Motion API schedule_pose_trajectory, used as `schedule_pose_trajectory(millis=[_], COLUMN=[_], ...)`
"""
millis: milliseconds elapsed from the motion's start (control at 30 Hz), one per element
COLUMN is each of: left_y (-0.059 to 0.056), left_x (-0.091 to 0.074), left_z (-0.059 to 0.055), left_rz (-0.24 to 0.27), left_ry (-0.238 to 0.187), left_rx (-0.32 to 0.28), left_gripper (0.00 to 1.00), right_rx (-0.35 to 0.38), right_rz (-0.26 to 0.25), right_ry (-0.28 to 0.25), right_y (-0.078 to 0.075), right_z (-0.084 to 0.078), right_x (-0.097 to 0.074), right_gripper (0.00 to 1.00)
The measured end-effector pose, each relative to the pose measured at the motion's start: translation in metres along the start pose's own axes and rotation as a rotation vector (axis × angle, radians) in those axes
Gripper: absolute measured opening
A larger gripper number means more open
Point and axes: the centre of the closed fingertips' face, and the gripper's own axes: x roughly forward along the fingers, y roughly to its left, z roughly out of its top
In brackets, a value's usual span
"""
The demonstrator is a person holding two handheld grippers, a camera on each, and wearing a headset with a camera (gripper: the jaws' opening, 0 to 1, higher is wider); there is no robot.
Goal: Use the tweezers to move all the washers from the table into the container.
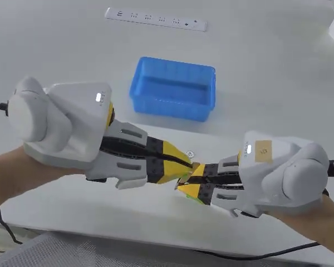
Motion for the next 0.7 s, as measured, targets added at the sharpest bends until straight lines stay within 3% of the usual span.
schedule_pose_trajectory(millis=[100, 167, 400, 700], left_y=[0.0034, 0.0041, -0.0023, -0.0020], left_x=[0.0000, 0.0014, 0.0040, 0.0029], left_z=[0.0047, -0.0009, 0.0016, -0.0045], left_rz=[0.007, -0.004, -0.041, -0.053], left_ry=[-0.014, 0.020, -0.001, 0.029], left_rx=[0.017, 0.036, 0.022, 0.019], left_gripper=[0.11, 0.07, 0.08, 0.05], right_rx=[0.000, 0.001, 0.005, 0.001], right_rz=[0.003, 0.004, 0.015, 0.031], right_ry=[-0.001, -0.005, -0.008, 0.006], right_y=[0.0000, -0.0003, 0.0014, 0.0051], right_z=[0.0003, 0.0018, 0.0032, -0.0005], right_x=[-0.0003, -0.0004, 0.0004, 0.0010], right_gripper=[0.06, 0.06, 0.06, 0.06])
